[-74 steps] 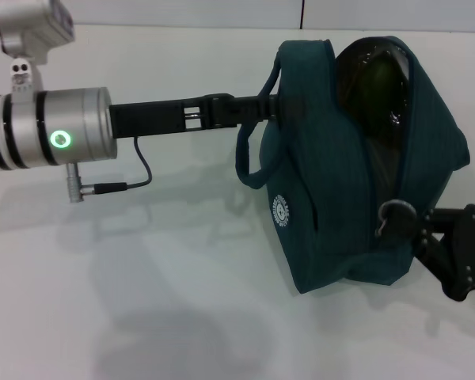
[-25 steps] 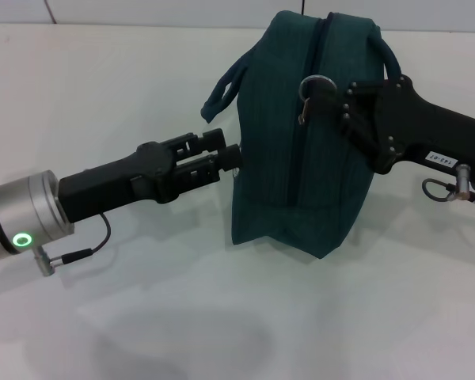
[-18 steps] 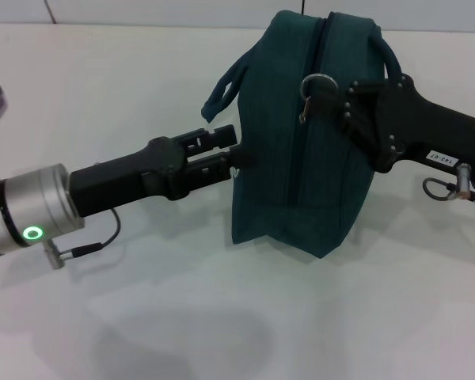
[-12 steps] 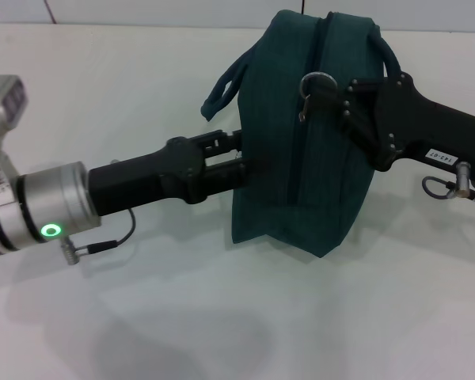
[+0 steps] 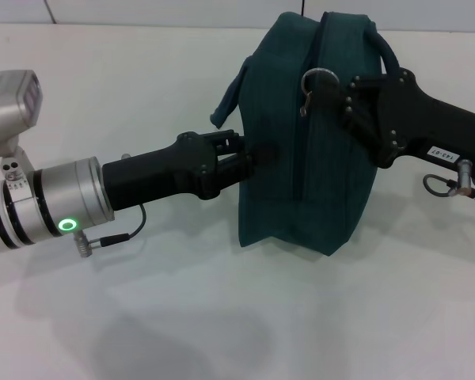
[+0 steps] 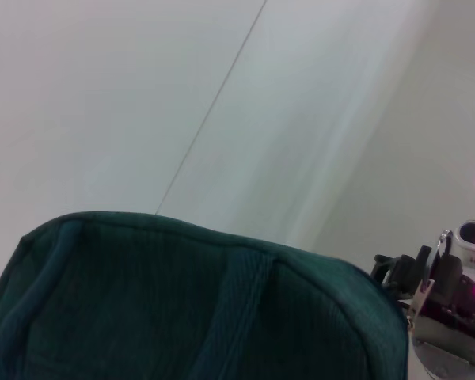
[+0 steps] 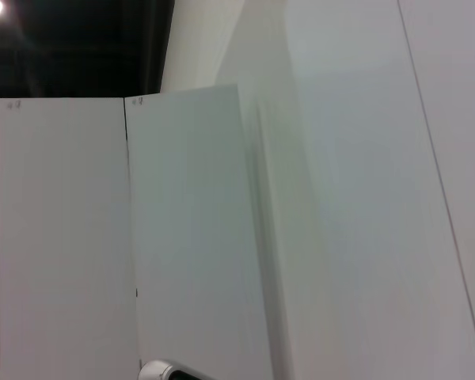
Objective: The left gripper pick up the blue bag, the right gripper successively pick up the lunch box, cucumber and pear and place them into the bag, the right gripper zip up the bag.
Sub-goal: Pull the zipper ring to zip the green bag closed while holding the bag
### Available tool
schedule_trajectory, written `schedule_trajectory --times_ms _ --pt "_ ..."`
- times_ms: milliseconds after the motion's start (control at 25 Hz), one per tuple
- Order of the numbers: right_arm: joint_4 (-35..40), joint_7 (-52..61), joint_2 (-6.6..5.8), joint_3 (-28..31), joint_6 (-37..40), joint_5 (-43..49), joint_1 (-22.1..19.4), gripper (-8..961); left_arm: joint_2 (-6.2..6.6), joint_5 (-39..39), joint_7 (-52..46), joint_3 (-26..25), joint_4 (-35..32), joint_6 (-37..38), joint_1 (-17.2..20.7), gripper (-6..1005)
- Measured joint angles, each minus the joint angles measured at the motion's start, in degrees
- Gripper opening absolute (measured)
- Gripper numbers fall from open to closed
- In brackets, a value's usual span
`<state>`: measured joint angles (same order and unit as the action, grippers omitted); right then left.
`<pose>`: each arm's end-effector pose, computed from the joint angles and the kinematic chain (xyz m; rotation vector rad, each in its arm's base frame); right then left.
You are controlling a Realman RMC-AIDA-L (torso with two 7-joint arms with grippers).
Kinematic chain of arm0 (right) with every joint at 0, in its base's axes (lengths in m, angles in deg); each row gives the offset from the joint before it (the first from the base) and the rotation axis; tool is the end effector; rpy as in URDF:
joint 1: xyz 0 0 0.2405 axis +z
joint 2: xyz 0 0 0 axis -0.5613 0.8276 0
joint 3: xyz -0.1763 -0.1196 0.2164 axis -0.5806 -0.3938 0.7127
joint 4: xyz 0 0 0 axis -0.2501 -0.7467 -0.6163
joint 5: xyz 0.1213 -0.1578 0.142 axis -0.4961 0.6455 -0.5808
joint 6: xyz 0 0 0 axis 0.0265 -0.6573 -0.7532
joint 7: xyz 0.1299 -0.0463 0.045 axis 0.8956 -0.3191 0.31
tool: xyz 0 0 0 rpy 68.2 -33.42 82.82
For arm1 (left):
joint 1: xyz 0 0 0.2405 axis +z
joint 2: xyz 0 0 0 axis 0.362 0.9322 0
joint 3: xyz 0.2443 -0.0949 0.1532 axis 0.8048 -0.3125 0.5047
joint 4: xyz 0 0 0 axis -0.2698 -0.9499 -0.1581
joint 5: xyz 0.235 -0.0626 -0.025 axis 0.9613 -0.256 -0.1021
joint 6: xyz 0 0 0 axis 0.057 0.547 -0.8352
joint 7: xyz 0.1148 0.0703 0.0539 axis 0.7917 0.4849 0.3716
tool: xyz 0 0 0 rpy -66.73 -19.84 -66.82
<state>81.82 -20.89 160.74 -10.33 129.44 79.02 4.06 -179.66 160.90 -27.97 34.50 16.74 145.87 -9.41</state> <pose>0.2337 0.3852 -0.0565 -2.5559 0.1673 1.4073 -0.2960 0.3514 -0.0704 -2.6110 -0.8365 -1.2260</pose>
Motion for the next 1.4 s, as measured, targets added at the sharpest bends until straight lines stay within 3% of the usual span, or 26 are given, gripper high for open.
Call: schedule_trajectory --times_ms 120,440,1000,1400 --pt "0.00 0.00 0.00 -0.04 0.04 -0.07 -0.02 6 0.00 0.07 0.57 0.04 0.00 0.22 -0.01 481" --pt "0.00 0.00 0.00 0.00 0.08 -0.35 -0.07 6 0.11 0.15 1.74 2.25 -0.02 0.36 -0.05 240" --pt "0.00 3.61 -0.04 0.26 -0.44 -3.83 -0.16 6 0.34 0.79 2.42 6.63 -0.48 0.45 -0.12 111" --pt "0.07 5.18 -0.17 0.29 -2.65 -4.49 -0.81 6 0.84 1.99 3.89 10.27 -1.31 4.79 -0.08 63"
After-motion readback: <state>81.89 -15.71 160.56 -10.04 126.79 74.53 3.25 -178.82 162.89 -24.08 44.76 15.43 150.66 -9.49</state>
